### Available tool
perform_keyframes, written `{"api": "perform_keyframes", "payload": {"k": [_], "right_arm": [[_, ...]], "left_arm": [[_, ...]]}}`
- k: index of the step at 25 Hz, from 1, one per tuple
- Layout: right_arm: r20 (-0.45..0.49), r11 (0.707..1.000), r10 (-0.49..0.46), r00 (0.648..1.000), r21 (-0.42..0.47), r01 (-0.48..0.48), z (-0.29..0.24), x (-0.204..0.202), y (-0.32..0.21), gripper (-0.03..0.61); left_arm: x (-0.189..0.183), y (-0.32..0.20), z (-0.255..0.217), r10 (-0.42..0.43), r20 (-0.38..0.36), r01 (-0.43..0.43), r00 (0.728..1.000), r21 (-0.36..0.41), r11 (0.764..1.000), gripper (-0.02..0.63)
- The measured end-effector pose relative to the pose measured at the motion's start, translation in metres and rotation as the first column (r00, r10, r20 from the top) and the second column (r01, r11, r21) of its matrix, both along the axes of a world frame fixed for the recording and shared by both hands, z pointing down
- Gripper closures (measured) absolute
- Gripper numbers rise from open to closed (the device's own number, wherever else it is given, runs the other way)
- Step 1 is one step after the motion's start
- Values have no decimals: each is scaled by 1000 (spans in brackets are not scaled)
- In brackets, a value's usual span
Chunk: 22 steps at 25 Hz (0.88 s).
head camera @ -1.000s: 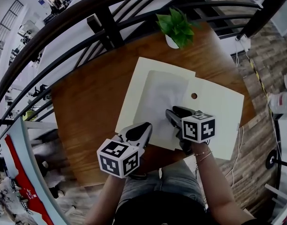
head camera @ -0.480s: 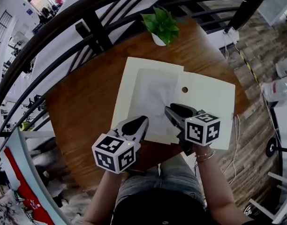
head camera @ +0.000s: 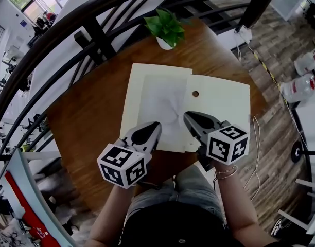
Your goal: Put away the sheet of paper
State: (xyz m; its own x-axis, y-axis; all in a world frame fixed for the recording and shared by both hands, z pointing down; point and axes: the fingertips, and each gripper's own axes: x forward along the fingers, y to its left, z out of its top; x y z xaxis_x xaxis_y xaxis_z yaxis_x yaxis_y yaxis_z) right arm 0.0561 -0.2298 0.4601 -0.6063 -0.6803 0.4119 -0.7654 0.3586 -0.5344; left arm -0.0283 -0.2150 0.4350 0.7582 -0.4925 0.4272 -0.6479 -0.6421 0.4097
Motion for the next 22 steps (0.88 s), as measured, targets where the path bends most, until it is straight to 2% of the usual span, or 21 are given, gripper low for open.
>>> {"api": "perform_keyframes", "payload": {"k": [7, 11, 17, 22], "right_arm": [[-24, 994, 61, 998, 89, -59, -40, 9, 9, 549], [-38, 988, 41, 998, 150, -35, -64, 5, 14, 549], [-117, 978, -31, 993, 200, 54, -75, -2, 25, 549], [-106, 970, -34, 994, 235, 59, -84, -6, 32, 549]], "left_arm": [[7, -2, -17, 10, 24, -12, 1000, 73, 997, 594], [15, -1, -27, 11, 16, -13, 1000, 108, 994, 594], [21, 2, -45, 21, 11, -23, 1000, 198, 980, 594], [16, 4, -52, -18, -10, 20, 1000, 220, 975, 594]]}}
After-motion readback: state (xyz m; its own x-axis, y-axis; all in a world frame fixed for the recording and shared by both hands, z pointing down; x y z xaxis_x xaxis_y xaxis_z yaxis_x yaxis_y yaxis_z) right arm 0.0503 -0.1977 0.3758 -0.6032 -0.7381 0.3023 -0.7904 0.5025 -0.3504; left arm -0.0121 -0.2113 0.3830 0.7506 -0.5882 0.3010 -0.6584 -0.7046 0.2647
